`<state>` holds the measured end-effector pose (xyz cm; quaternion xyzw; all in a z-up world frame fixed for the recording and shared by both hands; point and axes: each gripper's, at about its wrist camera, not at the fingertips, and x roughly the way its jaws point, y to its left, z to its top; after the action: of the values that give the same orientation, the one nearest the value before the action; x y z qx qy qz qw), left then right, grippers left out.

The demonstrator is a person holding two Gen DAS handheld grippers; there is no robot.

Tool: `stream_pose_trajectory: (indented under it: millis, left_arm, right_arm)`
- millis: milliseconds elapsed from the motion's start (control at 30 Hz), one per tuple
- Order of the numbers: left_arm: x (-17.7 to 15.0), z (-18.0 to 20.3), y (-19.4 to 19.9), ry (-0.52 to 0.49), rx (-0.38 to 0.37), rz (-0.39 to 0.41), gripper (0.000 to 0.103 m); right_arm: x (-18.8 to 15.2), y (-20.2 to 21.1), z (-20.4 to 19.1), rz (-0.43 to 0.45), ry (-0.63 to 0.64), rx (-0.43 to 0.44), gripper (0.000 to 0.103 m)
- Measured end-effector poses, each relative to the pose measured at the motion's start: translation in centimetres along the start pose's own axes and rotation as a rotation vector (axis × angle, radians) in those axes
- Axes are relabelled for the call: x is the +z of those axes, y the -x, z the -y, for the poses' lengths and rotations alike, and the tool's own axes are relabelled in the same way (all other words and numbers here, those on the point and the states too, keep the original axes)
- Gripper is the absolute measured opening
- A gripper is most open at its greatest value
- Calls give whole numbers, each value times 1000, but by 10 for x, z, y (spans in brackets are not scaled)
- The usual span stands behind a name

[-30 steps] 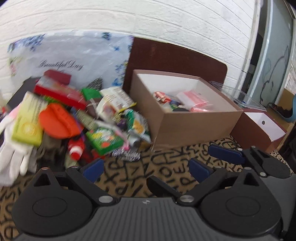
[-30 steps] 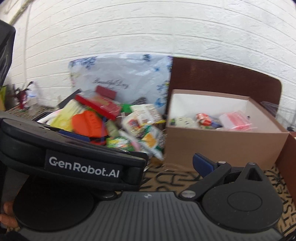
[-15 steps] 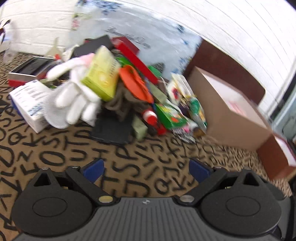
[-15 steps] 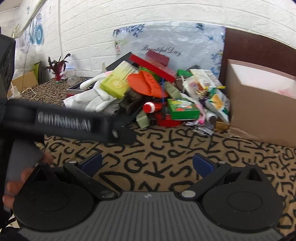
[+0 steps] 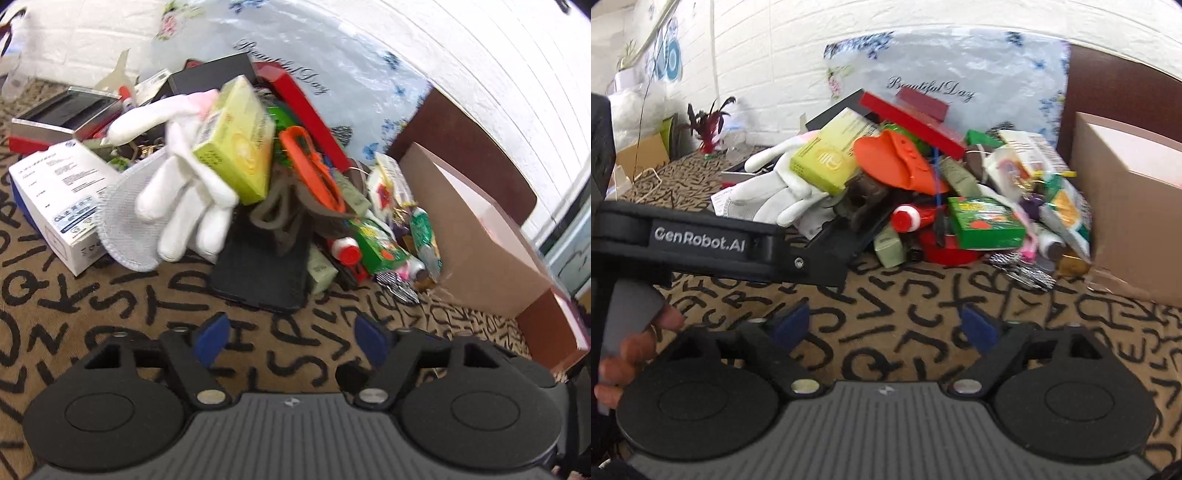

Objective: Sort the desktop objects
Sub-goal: 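Move the right gripper back over the pile, then grasp the grey plastic claw clip with the right gripper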

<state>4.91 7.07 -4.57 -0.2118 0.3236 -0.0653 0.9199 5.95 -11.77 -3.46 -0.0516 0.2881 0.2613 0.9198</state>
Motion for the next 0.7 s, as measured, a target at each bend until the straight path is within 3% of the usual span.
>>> stream_pose_trajectory:
  millis: [100, 167, 233, 333, 400, 467, 533, 700]
  left_arm:
    - [4, -13, -1, 61, 20, 12, 60]
    - [6, -20, 1, 89, 45, 29, 59]
    - [8, -26, 1, 110, 34, 22, 59]
    - [9, -29, 2, 123, 55, 25, 55]
    - [10, -31, 1, 131, 43, 14, 55]
    - [9, -30, 1, 137, 32, 0, 55]
    - [8, -26, 1, 125, 36, -7, 55]
    - [7, -14, -1, 100, 33, -22, 59]
  right_arm:
    - [11, -14, -4, 2, -20, 20, 62]
    - [18, -25, -8, -4, -19, 32, 58]
    - [23, -37, -12, -15, -25, 50, 43]
    - [28, -52, -13, -22, -58, 80, 36]
    - [27, -58, -12, -26, -75, 104, 24]
    - [25, -54, -8, -16, -98, 116, 18]
    - [24, -46, -2, 6, -109, 118, 0]
    - [20, -24, 16, 31, -113, 96, 0]
